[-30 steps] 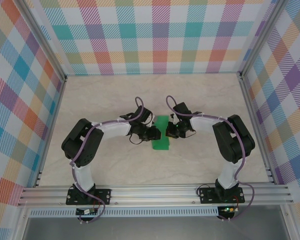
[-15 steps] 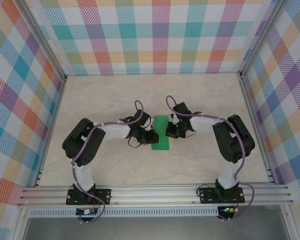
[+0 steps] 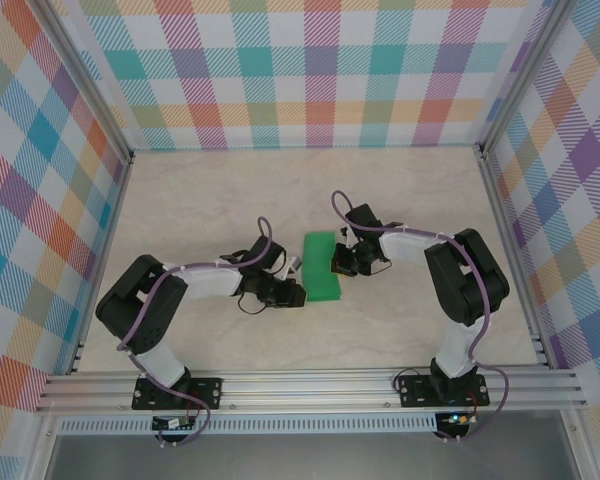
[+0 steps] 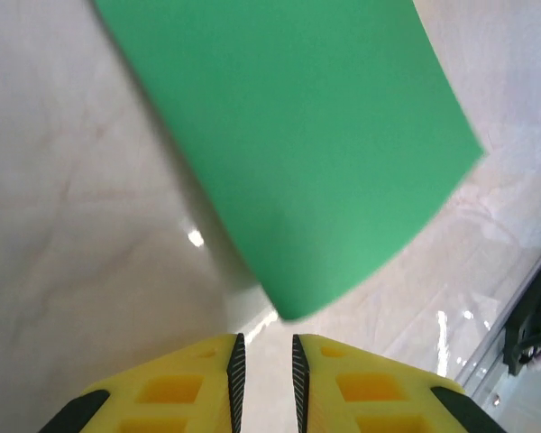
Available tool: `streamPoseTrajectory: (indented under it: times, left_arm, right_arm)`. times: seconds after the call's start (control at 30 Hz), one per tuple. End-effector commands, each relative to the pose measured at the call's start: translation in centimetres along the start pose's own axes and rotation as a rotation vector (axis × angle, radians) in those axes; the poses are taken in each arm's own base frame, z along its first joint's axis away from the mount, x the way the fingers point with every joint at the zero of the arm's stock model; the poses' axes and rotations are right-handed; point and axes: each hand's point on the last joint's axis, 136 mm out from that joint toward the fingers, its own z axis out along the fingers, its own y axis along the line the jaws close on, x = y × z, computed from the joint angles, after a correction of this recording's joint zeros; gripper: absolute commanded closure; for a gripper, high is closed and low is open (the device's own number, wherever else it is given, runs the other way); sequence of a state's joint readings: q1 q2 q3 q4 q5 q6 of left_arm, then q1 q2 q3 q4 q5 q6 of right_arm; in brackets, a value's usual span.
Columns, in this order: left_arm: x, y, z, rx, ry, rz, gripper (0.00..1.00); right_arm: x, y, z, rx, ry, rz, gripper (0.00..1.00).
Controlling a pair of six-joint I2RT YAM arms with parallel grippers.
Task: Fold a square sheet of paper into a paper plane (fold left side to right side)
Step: First fold the square sheet of paper in half at the center of the table, then hold the square sheet of paper at the center of the table.
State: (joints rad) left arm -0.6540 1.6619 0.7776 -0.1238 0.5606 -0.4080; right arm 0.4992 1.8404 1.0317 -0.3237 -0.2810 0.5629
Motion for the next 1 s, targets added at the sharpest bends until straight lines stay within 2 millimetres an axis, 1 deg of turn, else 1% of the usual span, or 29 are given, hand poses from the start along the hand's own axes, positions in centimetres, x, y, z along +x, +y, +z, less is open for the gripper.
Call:
streamPoseTrajectory:
  times: [0.0, 0.13, 0.2, 0.27, 0.43, 0.57, 0.63, 0.73, 0.83, 0.97]
  left_arm:
    - [-0.4, -1.9, -1.7, 0.053, -0.059, 0.049, 0.77]
    - [-2.0, -2.9, -4.0, 0.04, -0.139, 0.064, 0.77]
    - [-2.9, -3.2, -4.5, 0.033, -0.155, 0.066, 0.76]
    - [-3.7, -3.7, -4.4, 0.043, -0.156, 0.07, 0.76]
    - [-6.0, -4.4, -2.6, 0.076, -0.143, 0.06, 0.77]
    - [-7.5, -3.8, -0.9, 0.066, -0.137, 0.048, 0.78]
    - [-7.9, -3.2, -0.1, 0.051, -0.132, 0.04, 0.79]
    - [-8.1, -2.3, 0.9, 0.031, -0.126, 0.026, 0.79]
    - [-8.0, -1.6, 1.7, 0.021, -0.112, 0.012, 0.79]
    - [-6.8, -0.9, 2.7, 0.004, -0.074, 0.015, 0.79]
  right_arm:
    - [3.9, -4.8, 1.6, 0.18, 0.139, 0.056, 1.0]
    - [3.9, -4.6, 1.6, 0.178, 0.14, 0.055, 1.0]
    - [3.9, -4.6, 1.6, 0.18, 0.14, 0.054, 1.0]
    - [4.0, -4.6, 1.6, 0.18, 0.142, 0.051, 1.0]
    - [3.9, -4.6, 1.6, 0.181, 0.142, 0.051, 1.0]
    - [3.9, -4.4, 1.6, 0.18, 0.143, 0.049, 1.0]
    - [3.9, -4.4, 1.6, 0.18, 0.144, 0.047, 1.0]
    - [4.0, -4.4, 1.7, 0.181, 0.145, 0.047, 1.0]
    - [4.0, -4.4, 1.7, 0.182, 0.147, 0.047, 1.0]
    - [3.9, -4.3, 1.7, 0.182, 0.144, 0.047, 1.0]
